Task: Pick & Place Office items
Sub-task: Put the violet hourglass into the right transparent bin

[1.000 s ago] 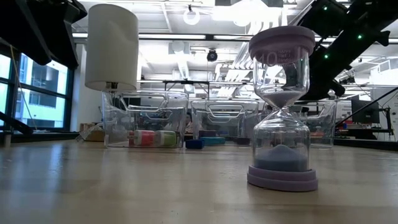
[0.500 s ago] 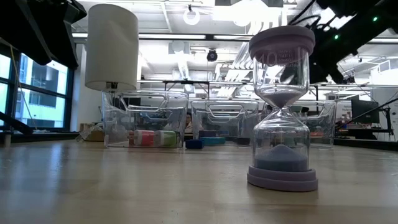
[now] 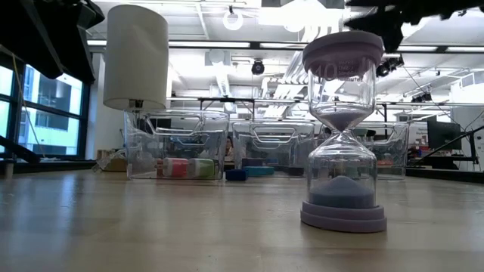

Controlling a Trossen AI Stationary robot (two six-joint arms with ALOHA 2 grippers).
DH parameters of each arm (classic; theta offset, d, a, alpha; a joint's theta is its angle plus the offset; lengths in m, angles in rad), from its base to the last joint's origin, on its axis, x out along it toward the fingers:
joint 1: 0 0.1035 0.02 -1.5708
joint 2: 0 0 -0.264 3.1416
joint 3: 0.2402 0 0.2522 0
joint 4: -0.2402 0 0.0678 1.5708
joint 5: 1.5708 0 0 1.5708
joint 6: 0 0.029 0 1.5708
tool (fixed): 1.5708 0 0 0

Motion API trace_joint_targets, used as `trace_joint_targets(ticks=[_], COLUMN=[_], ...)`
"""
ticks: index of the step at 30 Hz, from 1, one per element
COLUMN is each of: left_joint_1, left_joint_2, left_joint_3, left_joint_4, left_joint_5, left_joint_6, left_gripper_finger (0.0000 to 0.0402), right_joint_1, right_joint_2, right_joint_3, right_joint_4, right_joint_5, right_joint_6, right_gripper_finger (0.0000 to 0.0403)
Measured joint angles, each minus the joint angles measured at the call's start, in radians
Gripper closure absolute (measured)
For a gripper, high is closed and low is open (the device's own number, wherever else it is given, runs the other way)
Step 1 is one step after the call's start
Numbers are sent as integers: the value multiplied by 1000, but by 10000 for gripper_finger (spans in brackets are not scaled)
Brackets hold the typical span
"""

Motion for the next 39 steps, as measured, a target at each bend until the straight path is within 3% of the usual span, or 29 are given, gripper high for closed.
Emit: trace_joint_targets(ticks=[7,14,18,22,27,35,39], left_joint_1=[0,-2,-2,-2,-3,-22,-31], left_joint_2=[0,0,0,0,0,0,0], left_joint_3=[0,0,0,0,0,0,0], left_joint_4=[0,1,0,0,1,1,7], left_joint_5=[0,0,1,2,2,-5,-26], left_joint_6=[-30,-62,-95,-127,-144,-156,-157], left_gripper_finger=[188,188,188,188,188,188,188], right_joint_1=[169,308,373,430,447,406,394], right_joint_2=[34,210,363,538,672,747,747], right_joint_3=[0,0,0,0,0,1,19], right_joint_4=[51,124,347,720,934,946,946], right_joint_5=[-159,-157,-135,-155,-123,-110,-88], right_joint_6=[0,64,1,-230,-432,-406,-354], right_gripper_finger=[228,228,228,228,228,226,203])
